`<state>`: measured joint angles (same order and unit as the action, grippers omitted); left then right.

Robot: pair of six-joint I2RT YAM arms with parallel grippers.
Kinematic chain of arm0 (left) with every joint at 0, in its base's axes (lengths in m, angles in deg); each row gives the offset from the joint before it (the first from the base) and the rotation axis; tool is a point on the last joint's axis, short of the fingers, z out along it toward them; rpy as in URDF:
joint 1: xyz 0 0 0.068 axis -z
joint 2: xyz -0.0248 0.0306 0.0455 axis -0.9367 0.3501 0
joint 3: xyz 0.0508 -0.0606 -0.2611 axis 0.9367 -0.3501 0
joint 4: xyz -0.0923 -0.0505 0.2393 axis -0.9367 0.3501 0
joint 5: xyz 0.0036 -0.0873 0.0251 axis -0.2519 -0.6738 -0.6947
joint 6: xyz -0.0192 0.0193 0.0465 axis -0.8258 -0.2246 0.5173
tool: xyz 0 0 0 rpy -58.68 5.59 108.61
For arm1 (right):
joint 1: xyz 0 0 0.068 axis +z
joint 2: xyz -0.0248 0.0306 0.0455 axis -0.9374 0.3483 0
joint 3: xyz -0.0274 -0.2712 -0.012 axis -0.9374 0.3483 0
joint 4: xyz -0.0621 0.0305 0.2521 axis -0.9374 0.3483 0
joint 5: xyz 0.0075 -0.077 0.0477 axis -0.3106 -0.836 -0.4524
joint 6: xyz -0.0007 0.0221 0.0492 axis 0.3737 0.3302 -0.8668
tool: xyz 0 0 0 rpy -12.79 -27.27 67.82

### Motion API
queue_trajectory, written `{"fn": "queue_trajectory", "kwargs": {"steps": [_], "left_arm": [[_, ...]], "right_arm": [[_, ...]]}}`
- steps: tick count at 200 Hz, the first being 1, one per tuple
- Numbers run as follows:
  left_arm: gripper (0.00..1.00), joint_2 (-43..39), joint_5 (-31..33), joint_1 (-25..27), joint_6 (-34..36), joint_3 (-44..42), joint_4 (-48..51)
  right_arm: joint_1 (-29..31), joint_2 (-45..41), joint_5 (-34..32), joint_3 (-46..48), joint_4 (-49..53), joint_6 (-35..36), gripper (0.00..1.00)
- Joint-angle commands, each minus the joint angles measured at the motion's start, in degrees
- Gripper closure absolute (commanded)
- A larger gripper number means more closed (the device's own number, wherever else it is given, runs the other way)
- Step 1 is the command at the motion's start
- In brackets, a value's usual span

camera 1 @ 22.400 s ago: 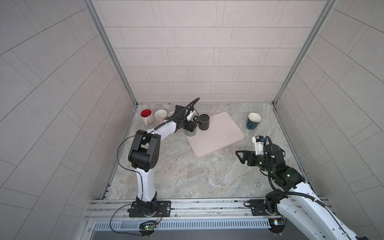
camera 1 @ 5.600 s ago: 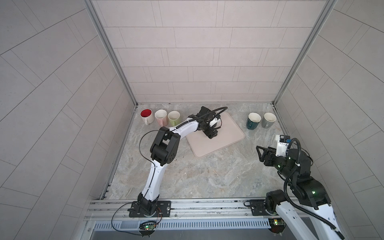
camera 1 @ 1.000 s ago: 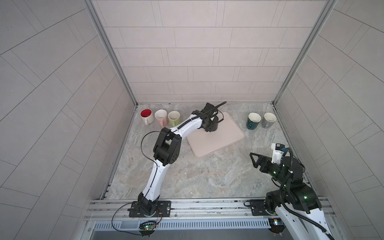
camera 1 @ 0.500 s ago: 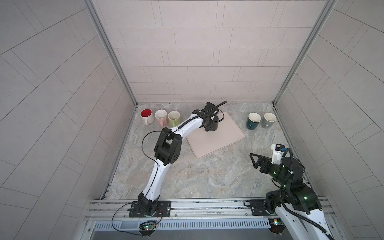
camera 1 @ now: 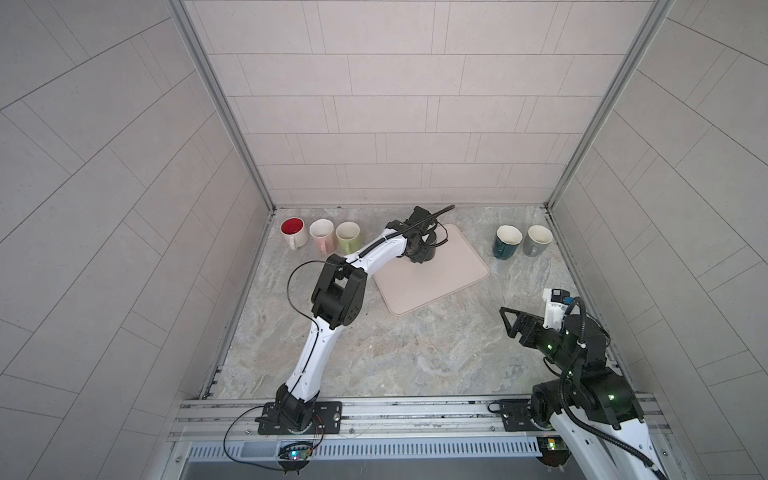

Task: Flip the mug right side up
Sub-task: 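Lower and close the left gripper on the black mug's rim, then lift the black mug with the left gripper while the right gripper approaches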

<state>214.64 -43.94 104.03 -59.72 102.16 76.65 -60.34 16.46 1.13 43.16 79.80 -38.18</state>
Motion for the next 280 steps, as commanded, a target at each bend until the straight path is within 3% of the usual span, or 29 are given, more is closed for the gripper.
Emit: {"fn": "queue_trajectory", "kwargs": {"steps": [1, 11, 55, 95, 144, 197, 243, 280], "left_arm": [[0.88, 0.11, 0.22, -0.07, 0.13, 2.16, 0.49], [1.00, -0.15, -0.29, -0.07, 0.21, 2.26, 0.34], [1.00, -2.68, -3.47, -0.07, -1.05, 2.21, 1.16], [1.00, -8.58, -9.92, -0.07, -4.30, -0.66, -0.50], [1.00, -19.75, -16.52, -0.05, -10.24, -13.30, -14.01], [1.00, -28.26, -19.01, -0.24, -14.82, -22.35, -22.48], [1.00, -33.45, -29.27, -3.77, -28.97, -33.60, -39.38], [1.00, -37.43, -30.47, -4.72, -31.85, -38.46, -43.62]], "right_arm": [[0.18, -0.75, -0.49, 0.36, 0.41, -0.82, 0.09], [0.20, -0.75, -0.30, 0.43, 0.34, -1.03, 0.09], [0.14, -0.53, 4.17, 2.66, -4.39, -3.61, 0.09], [0.14, 2.03, 12.21, 9.44, -19.82, -12.69, 0.10], [0.21, 7.83, 12.68, 10.14, -28.75, -13.16, 0.10], [0.16, 16.63, 14.30, 6.67, -35.66, -12.91, 0.10], [0.65, 23.17, 18.07, 4.99, -45.26, -18.68, 0.10], [3.90, 29.18, 17.34, 2.28, -48.23, -17.88, 0.11]]}}
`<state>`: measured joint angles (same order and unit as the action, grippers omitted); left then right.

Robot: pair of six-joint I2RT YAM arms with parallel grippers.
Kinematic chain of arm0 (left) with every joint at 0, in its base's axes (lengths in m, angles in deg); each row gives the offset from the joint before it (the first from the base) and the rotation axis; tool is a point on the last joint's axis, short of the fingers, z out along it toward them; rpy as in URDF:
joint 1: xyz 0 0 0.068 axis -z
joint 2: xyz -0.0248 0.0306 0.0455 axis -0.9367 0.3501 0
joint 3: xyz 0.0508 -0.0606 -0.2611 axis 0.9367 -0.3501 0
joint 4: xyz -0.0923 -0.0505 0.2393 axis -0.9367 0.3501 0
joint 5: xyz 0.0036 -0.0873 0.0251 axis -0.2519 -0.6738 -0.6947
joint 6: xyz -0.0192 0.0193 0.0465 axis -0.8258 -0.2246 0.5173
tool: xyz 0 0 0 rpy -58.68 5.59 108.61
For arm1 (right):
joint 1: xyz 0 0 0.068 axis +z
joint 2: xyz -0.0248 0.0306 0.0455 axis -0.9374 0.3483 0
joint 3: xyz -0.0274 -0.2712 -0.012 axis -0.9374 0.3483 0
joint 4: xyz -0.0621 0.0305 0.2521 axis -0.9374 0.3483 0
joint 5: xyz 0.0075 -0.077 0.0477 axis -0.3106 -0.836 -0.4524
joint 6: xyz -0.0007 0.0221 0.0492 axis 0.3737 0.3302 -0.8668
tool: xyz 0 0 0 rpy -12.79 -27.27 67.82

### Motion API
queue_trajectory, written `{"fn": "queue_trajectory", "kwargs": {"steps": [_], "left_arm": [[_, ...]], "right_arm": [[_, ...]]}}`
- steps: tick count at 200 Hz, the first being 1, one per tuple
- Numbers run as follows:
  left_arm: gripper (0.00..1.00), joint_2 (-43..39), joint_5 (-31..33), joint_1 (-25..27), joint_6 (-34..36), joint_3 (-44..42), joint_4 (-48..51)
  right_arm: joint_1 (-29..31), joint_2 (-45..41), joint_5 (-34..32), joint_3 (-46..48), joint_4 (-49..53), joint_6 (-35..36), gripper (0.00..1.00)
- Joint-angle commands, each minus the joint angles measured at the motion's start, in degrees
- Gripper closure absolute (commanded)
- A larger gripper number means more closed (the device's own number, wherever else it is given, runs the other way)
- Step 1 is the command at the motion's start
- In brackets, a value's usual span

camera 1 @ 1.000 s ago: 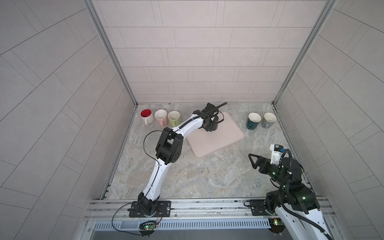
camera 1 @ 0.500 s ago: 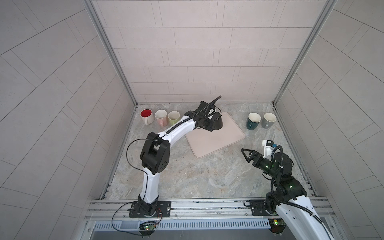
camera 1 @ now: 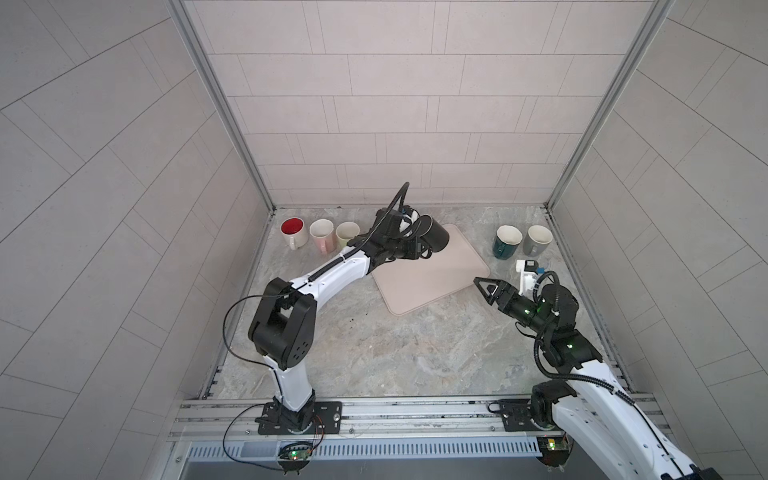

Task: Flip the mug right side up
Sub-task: 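Lift the black mug with the left gripper while the right gripper approaches, then grip the black mug's handle with the right gripper while the left holds it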

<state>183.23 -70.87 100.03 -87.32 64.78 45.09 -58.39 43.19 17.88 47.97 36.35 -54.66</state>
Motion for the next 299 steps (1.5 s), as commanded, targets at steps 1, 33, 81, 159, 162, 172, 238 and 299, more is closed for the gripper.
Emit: {"fn": "queue_trajectory", "kwargs": {"steps": [1, 33, 81, 159, 162, 172, 238, 299], "left_arm": [[1.00, -6.20, -3.55, -0.73, -4.33, -1.28, -12.19], [1.00, -11.18, -3.15, -0.73, -5.80, -5.40, -14.22], [1.00, -16.25, -5.79, -0.73, -13.35, -11.15, -22.59], [1.00, -20.36, -9.26, -0.73, -20.96, -17.08, -30.20], [1.00, -20.60, -9.33, -0.73, -21.16, -17.34, -30.46], [1.00, -21.22, -9.49, -0.73, -22.09, -18.29, -31.29], [1.00, -21.59, -13.71, -0.73, -28.58, -20.99, -41.52], [1.00, -21.75, -16.16, -0.60, -29.55, -22.38, -44.94]], "right_arm": [[2.05, 2.60, 0.59, -2.59, -4.85, -1.35, 0.11], [6.54, 7.83, -1.29, -4.19, -10.26, -2.26, 0.11], [13.46, 15.78, -3.01, -8.41, -15.94, -2.92, 0.15], [15.28, 27.09, -1.21, -11.08, -33.86, -11.26, 0.25], [15.30, 27.31, -1.06, -11.07, -34.10, -11.27, 0.26], [15.32, 27.98, -0.82, -12.31, -34.89, -11.46, 0.30], [15.93, 29.99, -0.77, -14.16, -35.85, -12.84, 0.37], [15.89, 28.59, -1.33, -14.86, -33.83, -11.57, 0.45]]}}
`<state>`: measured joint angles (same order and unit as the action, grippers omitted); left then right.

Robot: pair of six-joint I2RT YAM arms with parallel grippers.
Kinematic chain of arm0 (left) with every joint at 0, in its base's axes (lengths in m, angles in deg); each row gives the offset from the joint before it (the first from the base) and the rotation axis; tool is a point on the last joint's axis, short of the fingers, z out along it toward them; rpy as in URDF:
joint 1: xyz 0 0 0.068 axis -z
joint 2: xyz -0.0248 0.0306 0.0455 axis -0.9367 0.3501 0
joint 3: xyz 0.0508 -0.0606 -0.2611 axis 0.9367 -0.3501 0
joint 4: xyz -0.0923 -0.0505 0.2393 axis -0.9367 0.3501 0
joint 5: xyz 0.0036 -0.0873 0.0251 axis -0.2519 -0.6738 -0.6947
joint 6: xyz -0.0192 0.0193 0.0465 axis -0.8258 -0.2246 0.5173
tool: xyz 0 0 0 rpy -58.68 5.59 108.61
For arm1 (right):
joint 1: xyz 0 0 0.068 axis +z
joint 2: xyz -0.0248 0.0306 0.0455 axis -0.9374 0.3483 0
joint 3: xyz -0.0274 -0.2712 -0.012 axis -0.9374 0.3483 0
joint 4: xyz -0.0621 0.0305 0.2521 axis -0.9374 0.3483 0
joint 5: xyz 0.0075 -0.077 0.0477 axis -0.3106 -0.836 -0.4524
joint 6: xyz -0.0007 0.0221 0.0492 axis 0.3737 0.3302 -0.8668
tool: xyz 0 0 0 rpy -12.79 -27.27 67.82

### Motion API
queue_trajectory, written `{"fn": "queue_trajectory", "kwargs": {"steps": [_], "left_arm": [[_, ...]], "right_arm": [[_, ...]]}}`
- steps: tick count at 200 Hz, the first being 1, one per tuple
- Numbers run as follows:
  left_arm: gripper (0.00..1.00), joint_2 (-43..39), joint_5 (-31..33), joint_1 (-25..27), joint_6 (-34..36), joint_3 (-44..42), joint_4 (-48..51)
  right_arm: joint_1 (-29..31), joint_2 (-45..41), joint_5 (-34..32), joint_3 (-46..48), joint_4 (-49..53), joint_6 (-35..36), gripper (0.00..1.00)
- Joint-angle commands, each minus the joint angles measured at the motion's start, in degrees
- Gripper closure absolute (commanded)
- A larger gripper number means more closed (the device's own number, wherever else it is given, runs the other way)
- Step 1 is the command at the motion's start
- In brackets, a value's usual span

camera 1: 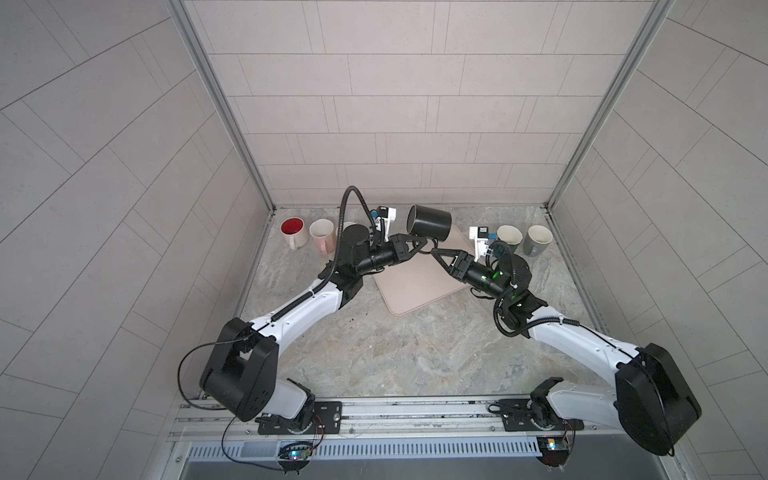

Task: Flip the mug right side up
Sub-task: 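Grip the black mug's handle with the right gripper while the left holds it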

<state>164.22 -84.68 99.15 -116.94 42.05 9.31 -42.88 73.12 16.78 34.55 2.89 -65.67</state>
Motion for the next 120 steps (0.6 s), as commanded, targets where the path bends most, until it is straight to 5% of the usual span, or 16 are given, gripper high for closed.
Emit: {"fn": "queue_trajectory", "kwargs": {"steps": [1, 40, 120], "left_arm": [[1.00, -2.74, -2.37, 0.26, 0.07, 0.35, -9.16], [1.00, -2.81, -3.57, 0.78, 0.15, 0.37, -8.52], [1.00, -1.99, -6.07, 0.87, 0.20, 1.08, -8.25]], "right_arm": [[0.35, -1.33, -0.24, -1.39, -0.37, -0.47, 0.45], [0.37, -0.94, 0.79, -2.51, -0.57, -0.43, 0.57], [0.38, -0.47, 1.05, -3.11, -1.23, -0.77, 0.63]]}}
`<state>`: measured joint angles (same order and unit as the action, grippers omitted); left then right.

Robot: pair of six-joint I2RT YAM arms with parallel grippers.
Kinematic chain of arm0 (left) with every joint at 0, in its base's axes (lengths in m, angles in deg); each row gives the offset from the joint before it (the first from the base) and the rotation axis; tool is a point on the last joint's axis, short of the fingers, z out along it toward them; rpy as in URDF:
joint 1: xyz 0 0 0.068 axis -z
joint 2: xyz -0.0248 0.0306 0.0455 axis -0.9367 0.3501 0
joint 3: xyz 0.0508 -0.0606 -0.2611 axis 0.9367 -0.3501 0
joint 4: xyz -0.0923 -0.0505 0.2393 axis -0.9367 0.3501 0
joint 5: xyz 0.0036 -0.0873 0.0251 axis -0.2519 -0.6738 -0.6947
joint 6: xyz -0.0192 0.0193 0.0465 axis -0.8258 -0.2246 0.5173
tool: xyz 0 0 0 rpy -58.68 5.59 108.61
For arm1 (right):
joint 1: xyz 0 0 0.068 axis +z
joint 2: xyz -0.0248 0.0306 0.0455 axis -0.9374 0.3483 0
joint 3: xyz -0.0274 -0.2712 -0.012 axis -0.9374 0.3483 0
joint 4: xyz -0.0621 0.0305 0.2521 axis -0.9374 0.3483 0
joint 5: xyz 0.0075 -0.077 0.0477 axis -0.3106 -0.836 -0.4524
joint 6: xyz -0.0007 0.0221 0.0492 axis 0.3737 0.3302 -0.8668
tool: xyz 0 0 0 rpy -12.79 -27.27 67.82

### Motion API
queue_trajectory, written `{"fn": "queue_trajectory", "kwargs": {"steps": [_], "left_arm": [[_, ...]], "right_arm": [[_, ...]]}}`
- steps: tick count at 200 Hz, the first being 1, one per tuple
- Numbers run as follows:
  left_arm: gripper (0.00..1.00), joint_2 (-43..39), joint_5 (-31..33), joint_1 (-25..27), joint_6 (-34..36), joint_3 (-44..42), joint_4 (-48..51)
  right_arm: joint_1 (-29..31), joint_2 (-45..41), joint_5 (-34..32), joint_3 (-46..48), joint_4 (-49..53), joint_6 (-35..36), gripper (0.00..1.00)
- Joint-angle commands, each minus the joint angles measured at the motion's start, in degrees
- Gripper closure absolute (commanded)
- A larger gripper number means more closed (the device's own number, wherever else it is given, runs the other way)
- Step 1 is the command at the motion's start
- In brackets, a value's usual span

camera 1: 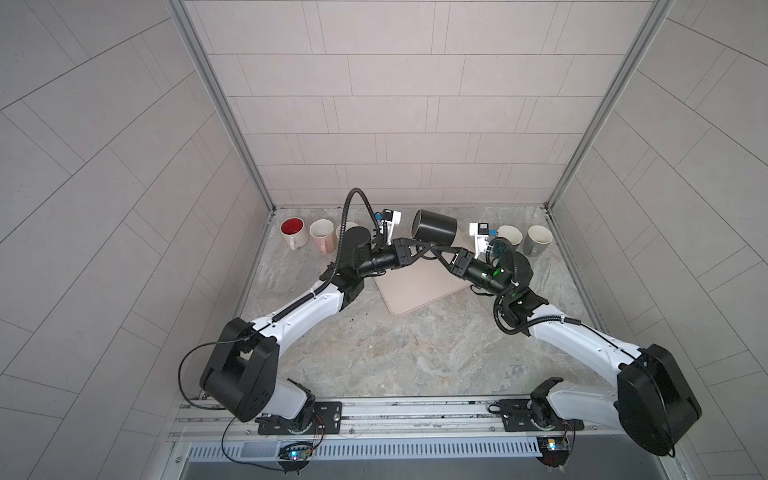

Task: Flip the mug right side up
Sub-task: 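Grip the black mug's handle with the right gripper while the left holds it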

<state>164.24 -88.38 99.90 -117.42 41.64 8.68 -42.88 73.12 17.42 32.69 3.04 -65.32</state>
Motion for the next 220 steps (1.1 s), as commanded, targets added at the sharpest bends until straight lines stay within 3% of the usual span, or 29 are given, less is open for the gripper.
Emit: {"fn": "queue_trajectory", "kwargs": {"steps": [1, 49, 111, 151, 158, 220], "left_arm": [[1.00, -1.95, -2.39, 0.12, 0.66, 1.53, -7.68], [1.00, -1.70, -3.18, 0.23, 0.46, 1.85, -7.94], [1.00, -1.02, -4.40, 0.40, -0.46, 2.00, -9.03], [1.00, -0.64, -4.78, 0.47, -0.51, 1.78, -8.96], [1.00, -0.52, -4.64, 0.46, -0.35, 1.72, -8.88], [1.00, 1.59, -3.99, 0.47, -1.47, 1.46, -10.54]], "right_arm": [[0.40, -0.46, 0.43, -1.25, -1.39, -1.11, 0.63], [0.40, 0.12, 0.73, -0.99, -2.99, -1.75, 0.72], [0.40, 1.22, 1.05, -1.08, -7.25, -3.50, 0.75], [0.36, 2.15, 1.05, -1.25, -7.90, -4.12, 0.91], [0.35, 2.35, 1.04, -1.34, -8.29, -4.44, 1.00], [0.74, 1.34, 0.23, -2.22, -4.33, -2.69, 1.00]]}}
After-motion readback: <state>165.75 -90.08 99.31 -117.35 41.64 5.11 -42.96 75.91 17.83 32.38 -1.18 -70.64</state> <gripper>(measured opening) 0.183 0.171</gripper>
